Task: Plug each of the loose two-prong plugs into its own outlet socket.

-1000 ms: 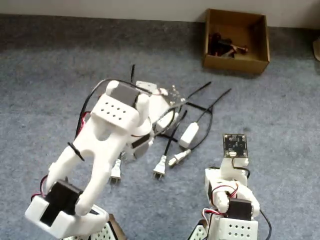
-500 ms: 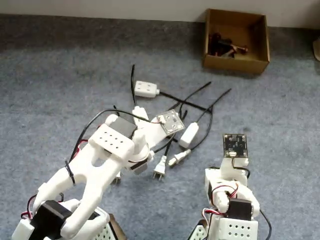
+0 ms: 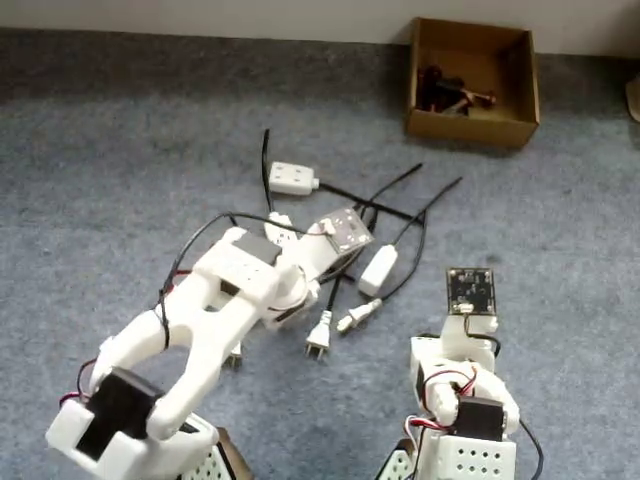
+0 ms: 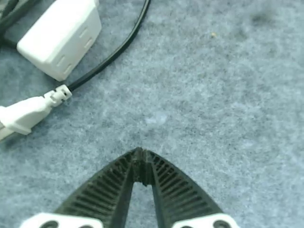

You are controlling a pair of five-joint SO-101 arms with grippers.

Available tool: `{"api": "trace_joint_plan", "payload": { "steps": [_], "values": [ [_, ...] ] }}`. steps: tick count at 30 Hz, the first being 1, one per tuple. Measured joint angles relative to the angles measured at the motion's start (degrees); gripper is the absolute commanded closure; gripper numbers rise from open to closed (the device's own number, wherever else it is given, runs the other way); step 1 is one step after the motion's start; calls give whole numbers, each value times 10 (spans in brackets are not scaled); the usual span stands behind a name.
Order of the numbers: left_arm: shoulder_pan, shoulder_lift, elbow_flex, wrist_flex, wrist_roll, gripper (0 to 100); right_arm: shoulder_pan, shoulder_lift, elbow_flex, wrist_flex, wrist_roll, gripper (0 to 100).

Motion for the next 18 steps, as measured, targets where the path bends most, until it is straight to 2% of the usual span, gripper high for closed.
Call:
{"api": "trace_joint_plan", "payload": {
  "steps": [6, 18],
  "values": [
    [-48, 112, -87, 0, 0, 995, -1, 0, 0, 0, 0, 992],
    [-129, 198, -184, 1, -22, 995, -1, 0, 0, 0, 0, 992]
  ]
}}
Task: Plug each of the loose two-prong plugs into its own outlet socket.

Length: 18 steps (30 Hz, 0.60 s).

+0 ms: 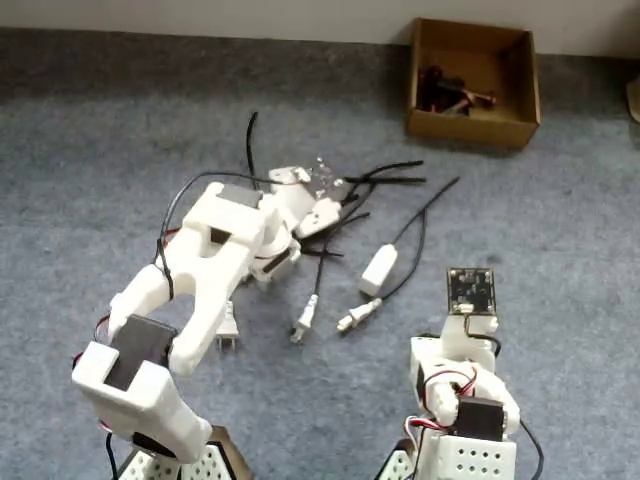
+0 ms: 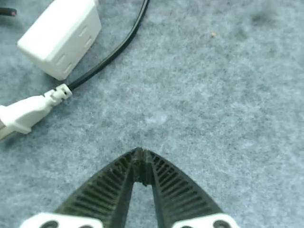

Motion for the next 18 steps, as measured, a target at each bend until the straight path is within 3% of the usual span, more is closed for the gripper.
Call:
{"api": "trace_joint_plan", "payload": {
  "steps": [11, 18],
  "values": [
    [-55, 80, -115, -2, -7, 995, 0, 0, 0, 0, 0, 992],
    [-30, 48, -127, 57, -8, 995, 0, 0, 0, 0, 0, 992]
  ]
}}
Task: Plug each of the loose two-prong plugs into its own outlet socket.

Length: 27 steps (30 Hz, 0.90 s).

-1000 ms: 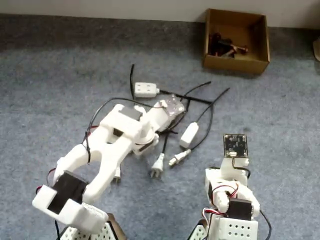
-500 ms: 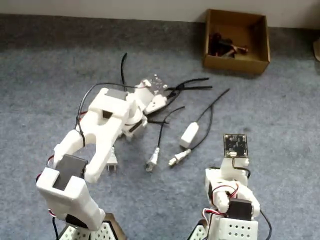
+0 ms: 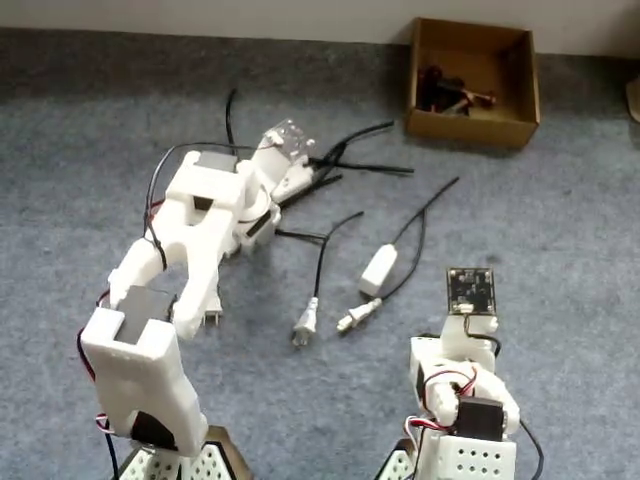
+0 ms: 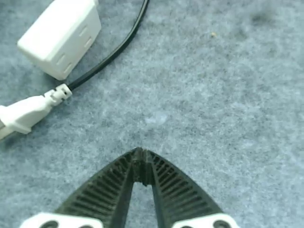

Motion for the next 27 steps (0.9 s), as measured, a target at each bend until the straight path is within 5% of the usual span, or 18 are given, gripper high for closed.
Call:
{"api": "trace_joint_plan", "payload": {
  "steps": [27],
  "values": [
    [129, -151, 195, 2, 45, 995, 0, 0, 0, 0, 0, 992]
  ]
}}
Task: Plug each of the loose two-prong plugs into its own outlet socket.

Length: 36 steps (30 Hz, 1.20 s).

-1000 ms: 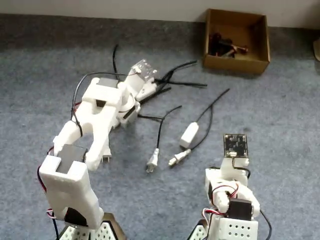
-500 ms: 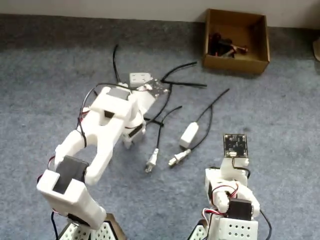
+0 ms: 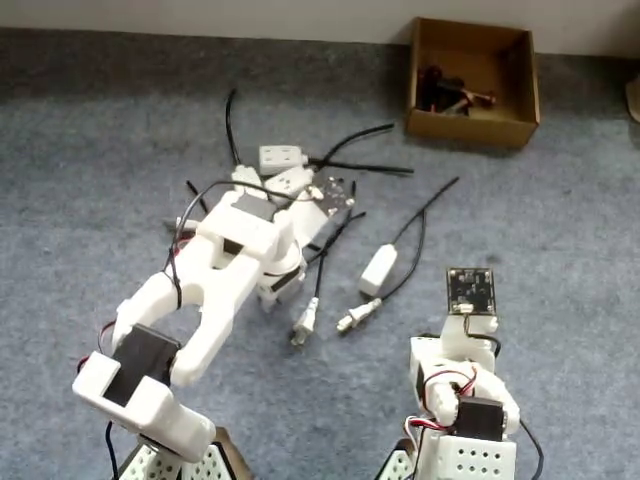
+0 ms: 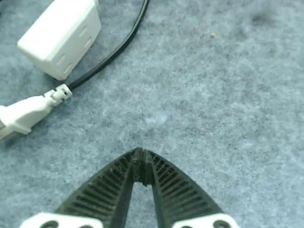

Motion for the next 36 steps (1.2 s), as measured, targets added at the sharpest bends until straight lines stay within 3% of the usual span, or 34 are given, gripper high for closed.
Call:
{"api": "trace_joint_plan", "payload": {
  "steps": [10, 15, 25, 36],
  "values": [
    [85, -8, 13, -25, 3, 995, 0, 0, 0, 0, 0, 992],
    [97, -8, 13, -25, 3, 995, 0, 0, 0, 0, 0, 992],
    [1, -8, 13, -56, 3, 993, 0, 0, 0, 0, 0, 992],
    [-1, -8, 13, -60, 3, 992, 0, 0, 0, 0, 0, 992]
  ]
}}
